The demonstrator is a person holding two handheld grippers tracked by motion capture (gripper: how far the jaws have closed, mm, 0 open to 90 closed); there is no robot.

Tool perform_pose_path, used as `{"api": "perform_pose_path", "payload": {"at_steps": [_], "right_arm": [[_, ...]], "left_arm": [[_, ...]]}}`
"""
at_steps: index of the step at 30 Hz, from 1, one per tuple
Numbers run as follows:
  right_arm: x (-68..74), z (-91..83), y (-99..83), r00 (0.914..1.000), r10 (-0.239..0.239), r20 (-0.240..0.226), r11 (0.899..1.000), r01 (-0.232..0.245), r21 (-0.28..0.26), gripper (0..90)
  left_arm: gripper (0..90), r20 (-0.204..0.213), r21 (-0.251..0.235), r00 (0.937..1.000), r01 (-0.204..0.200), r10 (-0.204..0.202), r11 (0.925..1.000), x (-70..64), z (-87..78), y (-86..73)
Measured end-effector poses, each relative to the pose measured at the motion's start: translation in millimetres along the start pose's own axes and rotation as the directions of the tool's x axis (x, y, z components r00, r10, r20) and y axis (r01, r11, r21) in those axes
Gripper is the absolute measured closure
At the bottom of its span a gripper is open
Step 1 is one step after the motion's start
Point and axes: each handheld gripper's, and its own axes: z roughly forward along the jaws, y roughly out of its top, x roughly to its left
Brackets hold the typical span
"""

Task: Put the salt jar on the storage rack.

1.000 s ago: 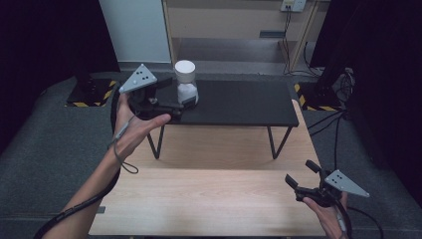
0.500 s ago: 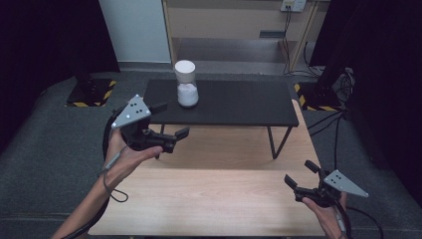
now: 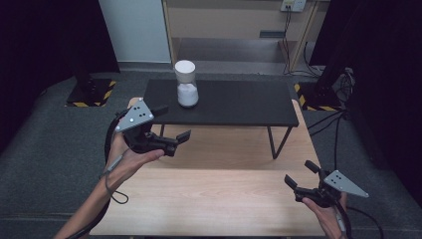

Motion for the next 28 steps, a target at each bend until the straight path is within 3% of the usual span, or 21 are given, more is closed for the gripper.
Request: {"api": "perform_pose_path", "payload": {"at_steps": [28], "right_arm": [[-0.7,1.1,0.1,1.0000,0.001,-0.009,1.000,-0.001,0.005,4.2]], "left_arm": [[1.8,-0.011,-0.010,0.9999,0.002,-0.003,1.0000,0.7,0.8,2.8]]}}
